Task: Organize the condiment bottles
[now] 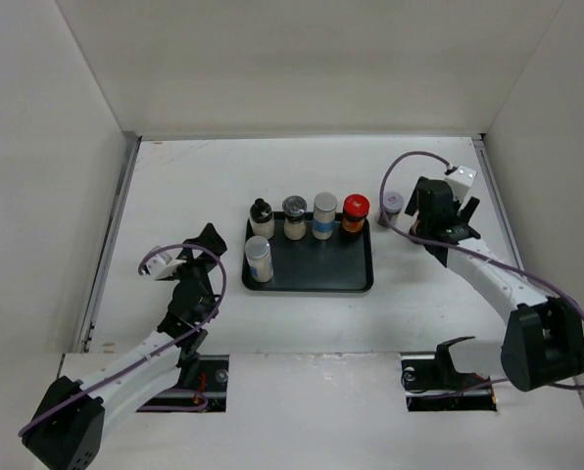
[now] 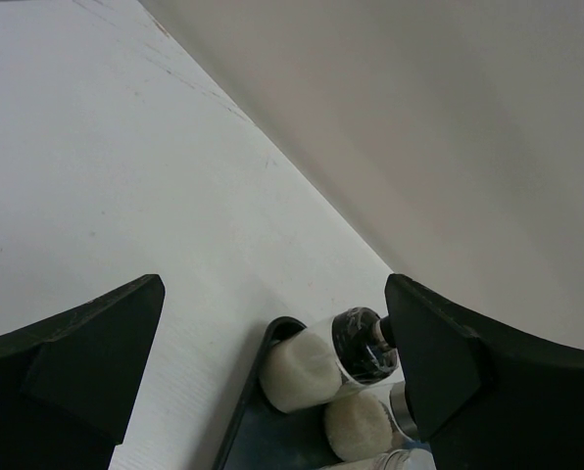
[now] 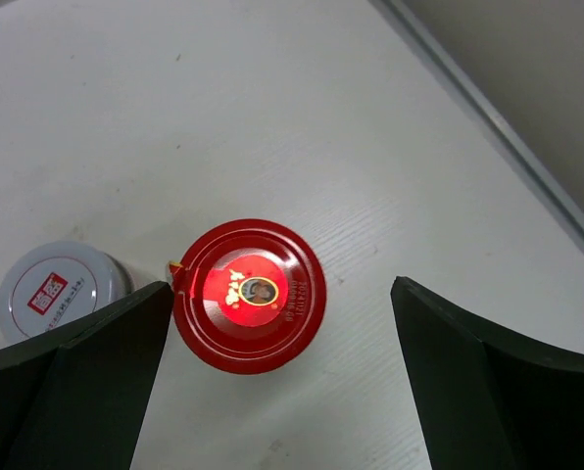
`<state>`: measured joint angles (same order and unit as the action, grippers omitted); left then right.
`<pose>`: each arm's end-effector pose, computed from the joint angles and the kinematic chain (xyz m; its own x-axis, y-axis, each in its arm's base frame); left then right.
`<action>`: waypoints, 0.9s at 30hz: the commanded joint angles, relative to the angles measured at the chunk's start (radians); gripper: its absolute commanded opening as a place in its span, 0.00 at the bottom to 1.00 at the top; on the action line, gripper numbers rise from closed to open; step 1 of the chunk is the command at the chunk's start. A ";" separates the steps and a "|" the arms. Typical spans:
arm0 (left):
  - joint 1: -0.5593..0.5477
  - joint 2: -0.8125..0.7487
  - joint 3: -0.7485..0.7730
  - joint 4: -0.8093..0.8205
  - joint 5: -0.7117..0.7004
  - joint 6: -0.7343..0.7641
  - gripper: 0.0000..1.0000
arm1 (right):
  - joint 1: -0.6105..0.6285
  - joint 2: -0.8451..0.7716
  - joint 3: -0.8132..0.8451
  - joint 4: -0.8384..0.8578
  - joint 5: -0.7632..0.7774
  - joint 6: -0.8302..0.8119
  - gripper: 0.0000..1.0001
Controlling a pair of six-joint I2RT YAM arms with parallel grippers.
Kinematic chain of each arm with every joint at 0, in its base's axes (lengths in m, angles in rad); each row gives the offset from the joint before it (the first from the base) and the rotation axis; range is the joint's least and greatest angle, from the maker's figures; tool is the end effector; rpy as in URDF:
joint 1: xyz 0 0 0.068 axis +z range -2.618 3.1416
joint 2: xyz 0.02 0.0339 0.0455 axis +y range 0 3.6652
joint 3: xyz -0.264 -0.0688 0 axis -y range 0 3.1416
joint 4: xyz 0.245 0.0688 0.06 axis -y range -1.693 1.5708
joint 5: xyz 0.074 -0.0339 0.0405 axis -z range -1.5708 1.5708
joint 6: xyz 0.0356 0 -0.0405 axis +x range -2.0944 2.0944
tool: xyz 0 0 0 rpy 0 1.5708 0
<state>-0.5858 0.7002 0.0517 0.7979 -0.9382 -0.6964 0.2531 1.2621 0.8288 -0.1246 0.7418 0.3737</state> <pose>0.1355 -0.0555 0.1976 0.3117 -0.6620 -0.6816 -0.1795 0.6634 -0.7264 0.2697 0.0449 0.2635 -0.3420 0.1895 -0.9204 0.5318 0.8465 -0.0233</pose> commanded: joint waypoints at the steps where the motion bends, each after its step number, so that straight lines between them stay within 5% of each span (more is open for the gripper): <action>1: -0.004 0.010 -0.082 0.058 0.003 -0.008 1.00 | -0.007 0.025 -0.013 0.086 -0.146 0.014 1.00; 15: -0.007 0.013 -0.085 0.073 0.003 -0.005 1.00 | -0.061 0.143 -0.013 0.183 -0.154 0.018 0.99; 22: -0.009 0.015 -0.087 0.076 0.007 -0.003 1.00 | -0.073 0.085 -0.042 0.198 -0.116 0.021 0.67; 27: -0.009 0.028 -0.084 0.078 0.016 -0.005 1.00 | 0.007 -0.074 -0.077 0.160 -0.045 -0.013 0.63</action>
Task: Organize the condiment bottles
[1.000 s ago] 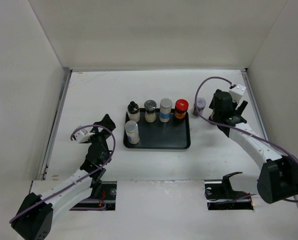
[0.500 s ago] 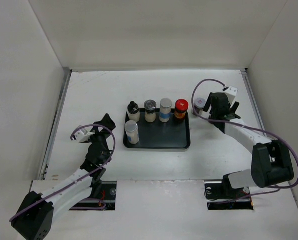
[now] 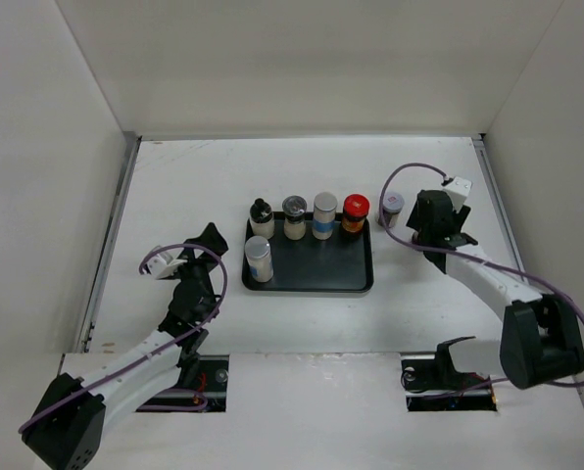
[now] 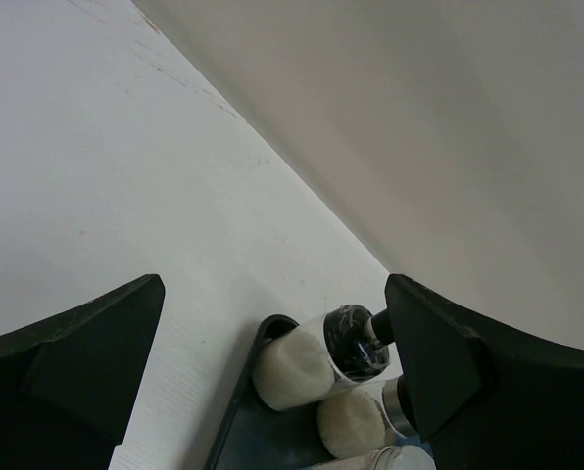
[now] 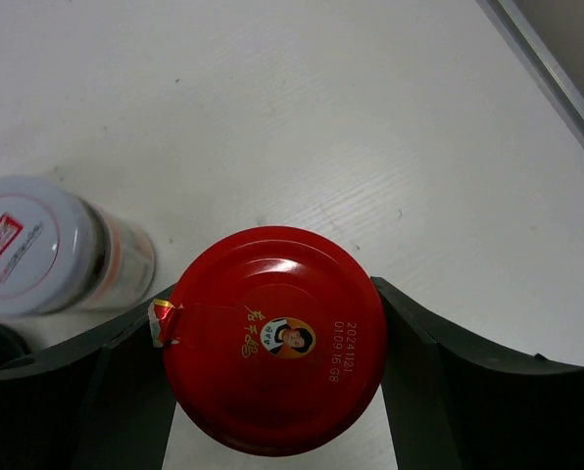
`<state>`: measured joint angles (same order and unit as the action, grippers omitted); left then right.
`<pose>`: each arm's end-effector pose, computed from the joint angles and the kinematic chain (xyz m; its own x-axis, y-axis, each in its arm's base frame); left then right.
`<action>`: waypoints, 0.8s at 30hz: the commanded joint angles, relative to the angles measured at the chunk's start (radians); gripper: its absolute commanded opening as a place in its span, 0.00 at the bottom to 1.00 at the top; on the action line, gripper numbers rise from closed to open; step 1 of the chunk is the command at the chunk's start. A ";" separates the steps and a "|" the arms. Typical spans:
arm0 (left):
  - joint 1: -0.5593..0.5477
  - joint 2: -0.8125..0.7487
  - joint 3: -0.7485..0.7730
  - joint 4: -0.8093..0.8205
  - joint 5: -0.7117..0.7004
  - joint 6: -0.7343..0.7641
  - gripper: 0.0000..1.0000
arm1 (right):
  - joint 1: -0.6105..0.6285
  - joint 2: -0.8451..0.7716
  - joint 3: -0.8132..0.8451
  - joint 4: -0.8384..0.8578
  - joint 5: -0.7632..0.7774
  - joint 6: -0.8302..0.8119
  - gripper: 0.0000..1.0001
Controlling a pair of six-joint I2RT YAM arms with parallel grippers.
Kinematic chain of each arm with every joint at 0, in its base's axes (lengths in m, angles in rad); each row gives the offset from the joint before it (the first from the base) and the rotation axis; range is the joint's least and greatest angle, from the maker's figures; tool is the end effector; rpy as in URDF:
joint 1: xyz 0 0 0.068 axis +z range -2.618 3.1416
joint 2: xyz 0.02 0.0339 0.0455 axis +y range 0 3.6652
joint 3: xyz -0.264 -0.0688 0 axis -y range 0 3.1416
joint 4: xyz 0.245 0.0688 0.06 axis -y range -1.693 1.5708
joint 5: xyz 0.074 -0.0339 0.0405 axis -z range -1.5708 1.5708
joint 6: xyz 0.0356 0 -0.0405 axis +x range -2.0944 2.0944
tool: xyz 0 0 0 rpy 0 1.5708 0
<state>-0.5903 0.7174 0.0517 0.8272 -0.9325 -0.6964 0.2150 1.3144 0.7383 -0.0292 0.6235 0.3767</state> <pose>0.1362 -0.0568 0.1982 0.3122 -0.6692 -0.6743 -0.1651 0.6608 -0.7322 0.2739 0.0385 0.2272 -0.4081 0.2166 -0.8869 0.4796 0.8774 -0.0064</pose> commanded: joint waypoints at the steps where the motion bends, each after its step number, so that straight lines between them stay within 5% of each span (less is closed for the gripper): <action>1: -0.004 0.013 -0.084 0.052 0.012 -0.005 1.00 | 0.068 -0.164 0.009 0.049 0.077 -0.016 0.62; 11: -0.006 -0.047 -0.092 0.044 0.017 -0.003 1.00 | 0.497 -0.310 0.102 -0.135 0.145 0.088 0.62; 24: 0.002 -0.024 -0.090 0.050 0.015 -0.002 1.00 | 0.800 0.189 0.344 0.176 0.068 0.053 0.62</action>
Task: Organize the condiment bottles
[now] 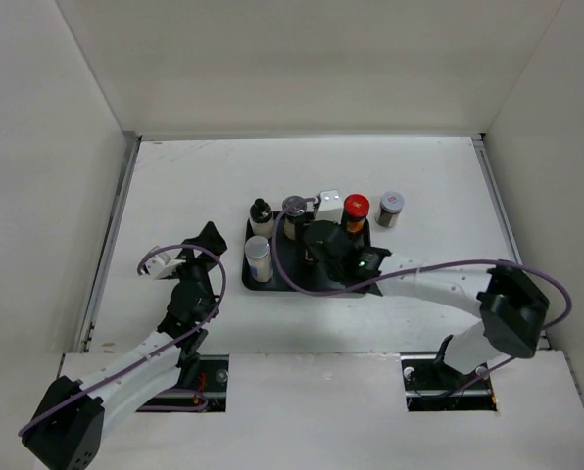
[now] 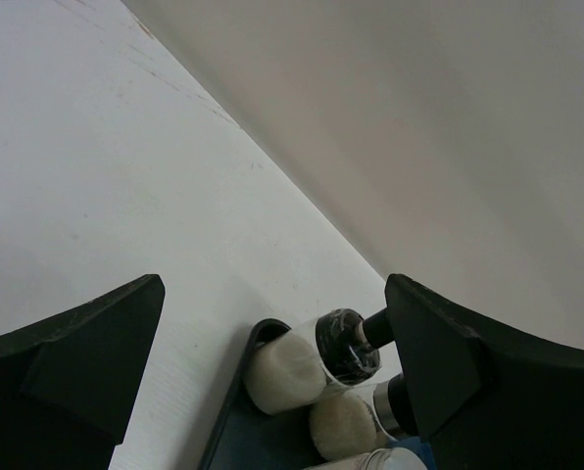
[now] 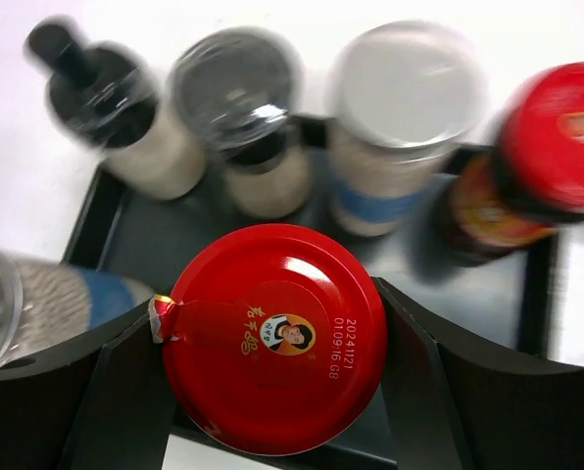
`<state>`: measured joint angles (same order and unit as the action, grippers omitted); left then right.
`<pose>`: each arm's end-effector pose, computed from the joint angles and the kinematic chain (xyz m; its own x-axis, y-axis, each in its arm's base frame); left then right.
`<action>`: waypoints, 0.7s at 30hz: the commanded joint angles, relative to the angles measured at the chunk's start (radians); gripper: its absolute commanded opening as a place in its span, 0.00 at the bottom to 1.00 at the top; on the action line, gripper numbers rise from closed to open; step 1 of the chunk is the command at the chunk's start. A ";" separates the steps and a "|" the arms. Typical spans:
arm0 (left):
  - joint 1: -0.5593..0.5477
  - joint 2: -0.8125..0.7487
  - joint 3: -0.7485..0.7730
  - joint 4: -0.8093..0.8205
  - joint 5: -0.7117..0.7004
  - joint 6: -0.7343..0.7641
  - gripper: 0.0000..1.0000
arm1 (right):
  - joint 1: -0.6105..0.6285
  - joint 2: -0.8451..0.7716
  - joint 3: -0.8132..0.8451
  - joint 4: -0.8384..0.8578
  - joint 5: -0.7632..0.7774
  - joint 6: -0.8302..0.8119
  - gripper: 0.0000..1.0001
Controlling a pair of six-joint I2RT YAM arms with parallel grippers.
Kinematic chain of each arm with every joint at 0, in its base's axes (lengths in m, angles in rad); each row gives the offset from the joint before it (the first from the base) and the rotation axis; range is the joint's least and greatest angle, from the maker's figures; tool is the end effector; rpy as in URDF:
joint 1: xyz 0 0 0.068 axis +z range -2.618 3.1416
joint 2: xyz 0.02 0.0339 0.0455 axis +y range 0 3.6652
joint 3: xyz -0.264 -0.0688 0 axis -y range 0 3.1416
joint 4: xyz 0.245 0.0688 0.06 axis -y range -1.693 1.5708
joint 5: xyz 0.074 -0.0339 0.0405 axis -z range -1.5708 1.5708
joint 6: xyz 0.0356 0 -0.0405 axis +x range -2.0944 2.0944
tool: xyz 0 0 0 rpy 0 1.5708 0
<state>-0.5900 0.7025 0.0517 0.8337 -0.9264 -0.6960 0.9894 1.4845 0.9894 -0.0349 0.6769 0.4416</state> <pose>0.1351 -0.0562 0.2007 0.3205 -0.6781 -0.6614 -0.1479 0.6538 -0.7420 0.1994 0.2628 0.2615 -0.4026 -0.0060 -0.9154 -0.2020 0.9759 0.0825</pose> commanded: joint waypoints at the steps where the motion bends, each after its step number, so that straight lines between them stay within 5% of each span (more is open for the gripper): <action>1: 0.002 -0.008 -0.090 0.044 0.009 -0.002 1.00 | 0.036 0.037 0.104 0.190 0.019 -0.014 0.62; 11: -0.001 0.018 -0.087 0.056 0.011 -0.003 1.00 | 0.091 0.174 0.147 0.208 0.021 -0.027 0.68; 21: -0.003 0.000 -0.089 0.045 0.011 -0.002 1.00 | 0.096 0.113 0.100 0.141 0.023 0.009 0.96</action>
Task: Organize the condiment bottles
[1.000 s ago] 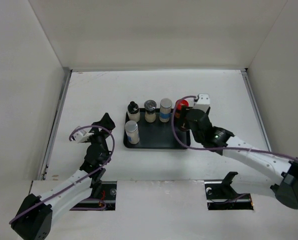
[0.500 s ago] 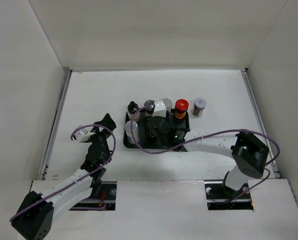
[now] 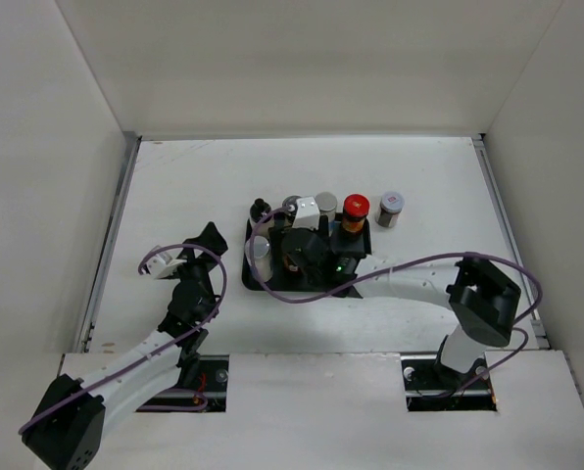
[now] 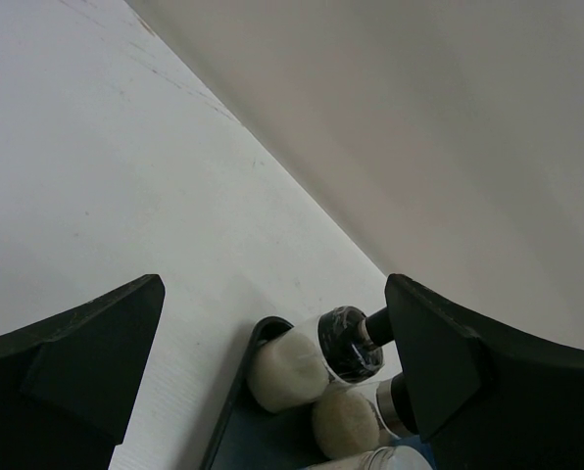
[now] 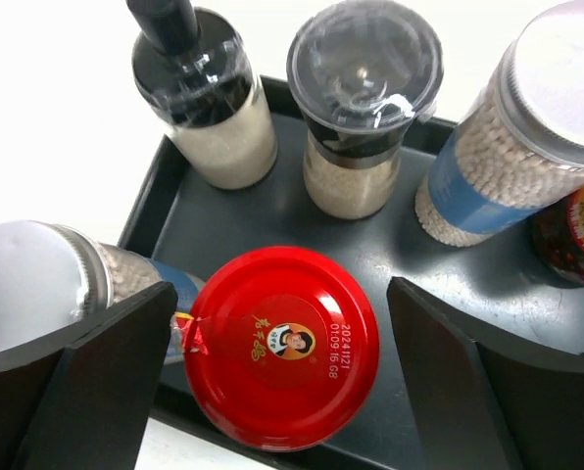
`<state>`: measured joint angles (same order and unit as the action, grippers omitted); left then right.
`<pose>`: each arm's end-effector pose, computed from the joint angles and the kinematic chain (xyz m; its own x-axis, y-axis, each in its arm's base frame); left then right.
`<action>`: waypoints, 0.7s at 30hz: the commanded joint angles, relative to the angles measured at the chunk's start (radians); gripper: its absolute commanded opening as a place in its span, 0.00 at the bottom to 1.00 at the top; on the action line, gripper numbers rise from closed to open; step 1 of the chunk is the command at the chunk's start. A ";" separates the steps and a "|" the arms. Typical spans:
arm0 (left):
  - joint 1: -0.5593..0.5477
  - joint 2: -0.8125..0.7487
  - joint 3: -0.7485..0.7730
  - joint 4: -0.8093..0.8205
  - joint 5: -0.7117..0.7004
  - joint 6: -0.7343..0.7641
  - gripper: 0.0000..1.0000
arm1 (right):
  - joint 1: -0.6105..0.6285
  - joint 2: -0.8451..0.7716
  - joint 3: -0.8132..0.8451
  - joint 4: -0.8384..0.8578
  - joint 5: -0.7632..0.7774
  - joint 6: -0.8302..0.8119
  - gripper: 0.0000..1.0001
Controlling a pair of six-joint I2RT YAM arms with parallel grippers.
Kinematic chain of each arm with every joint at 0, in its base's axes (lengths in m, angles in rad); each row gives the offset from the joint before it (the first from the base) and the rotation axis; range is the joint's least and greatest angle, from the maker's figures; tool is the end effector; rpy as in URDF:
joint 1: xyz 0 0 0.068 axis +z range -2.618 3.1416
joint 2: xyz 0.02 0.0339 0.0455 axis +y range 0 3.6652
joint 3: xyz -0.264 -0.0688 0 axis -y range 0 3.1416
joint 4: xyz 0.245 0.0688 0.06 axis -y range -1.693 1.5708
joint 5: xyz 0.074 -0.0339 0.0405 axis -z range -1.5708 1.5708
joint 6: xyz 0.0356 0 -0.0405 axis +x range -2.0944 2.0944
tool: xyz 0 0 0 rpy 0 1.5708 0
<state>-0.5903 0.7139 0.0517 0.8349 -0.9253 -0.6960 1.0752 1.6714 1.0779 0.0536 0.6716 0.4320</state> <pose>0.1359 -0.0568 0.1994 0.3140 -0.6747 -0.6680 -0.1532 0.6584 -0.7370 0.1957 0.3154 0.2365 -0.4041 -0.0582 -0.9129 -0.2925 0.9538 0.0687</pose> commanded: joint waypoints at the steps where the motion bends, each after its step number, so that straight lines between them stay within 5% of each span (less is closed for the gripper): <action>1: -0.003 -0.005 -0.089 0.044 0.009 -0.003 1.00 | 0.010 -0.105 0.001 0.049 0.026 0.025 0.98; 8: -0.003 0.021 -0.085 0.055 0.011 -0.003 1.00 | -0.085 -0.370 -0.136 0.040 0.036 0.013 0.97; 11: -0.003 0.012 -0.084 0.055 0.011 -0.002 1.00 | -0.224 -0.467 -0.222 0.040 0.040 0.022 0.70; 13: -0.003 -0.011 -0.087 0.046 0.011 -0.002 1.00 | -0.333 -0.495 -0.265 0.037 0.040 0.028 0.62; 15: -0.003 -0.002 -0.089 0.047 0.011 -0.003 1.00 | -0.442 -0.489 -0.276 0.014 0.011 0.025 0.63; 18: -0.004 0.015 -0.087 0.056 0.011 -0.002 1.00 | -0.582 -0.432 -0.268 0.018 -0.029 0.010 0.86; 21: -0.006 0.015 -0.085 0.052 0.011 -0.003 1.00 | -0.677 -0.360 -0.239 0.041 -0.090 -0.005 0.94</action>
<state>-0.5903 0.7277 0.0517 0.8387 -0.9230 -0.6960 0.4519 1.2724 0.8089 0.0677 0.6525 0.4412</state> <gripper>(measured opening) 0.997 0.925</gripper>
